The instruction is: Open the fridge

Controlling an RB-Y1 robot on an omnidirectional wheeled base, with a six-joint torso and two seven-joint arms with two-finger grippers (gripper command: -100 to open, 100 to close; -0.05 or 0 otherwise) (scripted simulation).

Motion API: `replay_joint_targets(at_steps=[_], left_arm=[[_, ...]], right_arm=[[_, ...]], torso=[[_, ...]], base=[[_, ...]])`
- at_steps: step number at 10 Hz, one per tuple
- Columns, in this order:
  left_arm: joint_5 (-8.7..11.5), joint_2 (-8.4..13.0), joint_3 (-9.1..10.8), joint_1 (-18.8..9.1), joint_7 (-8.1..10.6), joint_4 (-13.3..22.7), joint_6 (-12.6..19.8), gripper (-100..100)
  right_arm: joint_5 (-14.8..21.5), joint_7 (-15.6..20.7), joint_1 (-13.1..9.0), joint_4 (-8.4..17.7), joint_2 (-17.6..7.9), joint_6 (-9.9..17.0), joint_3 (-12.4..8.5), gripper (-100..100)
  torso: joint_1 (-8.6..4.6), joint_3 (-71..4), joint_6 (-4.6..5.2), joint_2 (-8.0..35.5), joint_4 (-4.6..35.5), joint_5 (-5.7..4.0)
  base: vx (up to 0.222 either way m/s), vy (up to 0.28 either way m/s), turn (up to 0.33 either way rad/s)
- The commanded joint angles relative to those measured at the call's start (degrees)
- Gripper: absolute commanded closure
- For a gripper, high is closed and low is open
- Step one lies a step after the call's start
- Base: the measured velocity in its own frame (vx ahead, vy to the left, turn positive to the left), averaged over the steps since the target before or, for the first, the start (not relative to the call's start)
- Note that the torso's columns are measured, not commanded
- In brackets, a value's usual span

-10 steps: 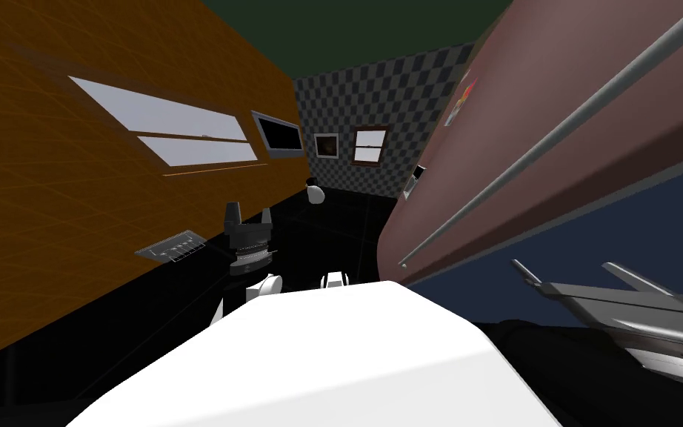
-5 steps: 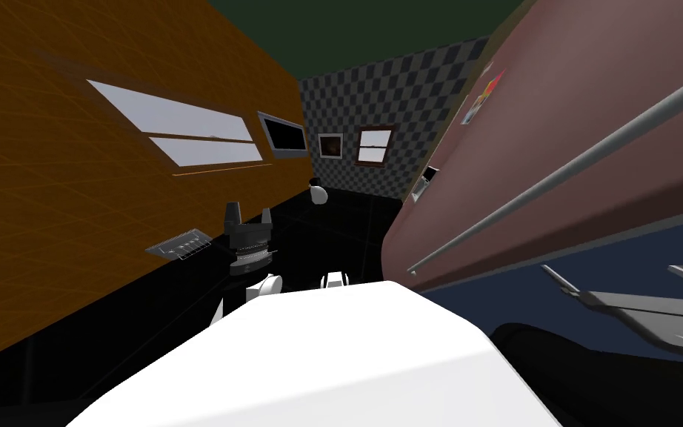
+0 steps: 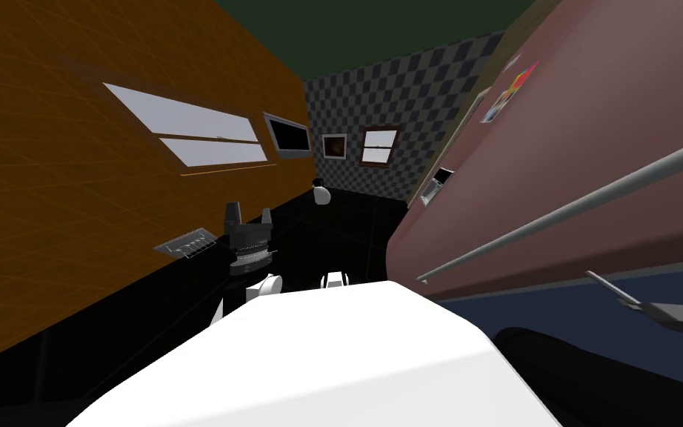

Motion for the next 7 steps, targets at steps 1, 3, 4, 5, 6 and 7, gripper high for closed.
replay_joint_targets(at_steps=[1, 3, 4, 5, 6, 7], left_arm=[[0.00, 0.00, 0.00, 0.00, 0.00, 0.00, 0.00, 0], [0.00, 0.00, 0.00, -0.01, 0.00, 0.00, 0.00, 0], [0.00, 0.00, 0.00, 0.00, 0.00, 0.00, 0.00, 0], [0.00, 0.00, 0.00, 0.00, 0.00, 0.00, 0.00, 0], [0.00, 0.00, 0.00, -0.01, 0.00, 0.00, 0.00, 0], [0.00, 0.00, 0.00, -0.01, 0.00, 0.00, 0.00, 0]], right_arm=[[-0.36, 3.74, 1.64, 1.09, -1.58, 0.13, -2.25, -100], [-0.77, 7.03, 3.82, 2.04, -3.10, 0.12, -4.77, -100], [-0.77, 7.34, 3.82, 2.04, -3.10, 0.12, -4.77, -100], [-0.94, 8.84, 4.73, 2.43, -3.77, 0.11, -5.81, -100], [-0.94, 8.84, 4.73, 2.43, -3.77, 0.11, -5.81, -100], [-1.08, 10.11, 5.51, 2.74, -4.37, 0.11, -6.71, -100]], torso=[[0.00, -0.10, -0.15, -0.07, -0.02, 0.10], [0.05, -0.51, -0.37, -0.50, -0.15, 0.33], [0.16, -0.68, -0.45, -0.70, -0.22, 0.42], [0.10, -0.72, -0.52, -0.71, -0.24, 0.45], [0.09, -0.81, -0.68, -0.81, -0.27, 0.50], [0.16, -0.90, -0.72, -0.89, -0.30, 0.56]], base=[[0.050, 0.047, 0.046], [0.071, 0.080, 0.062], [0.047, 0.046, 0.001], [0.044, 0.031, 0.022], [0.035, 0.023, 0.014], [0.026, 0.026, 0.014]])
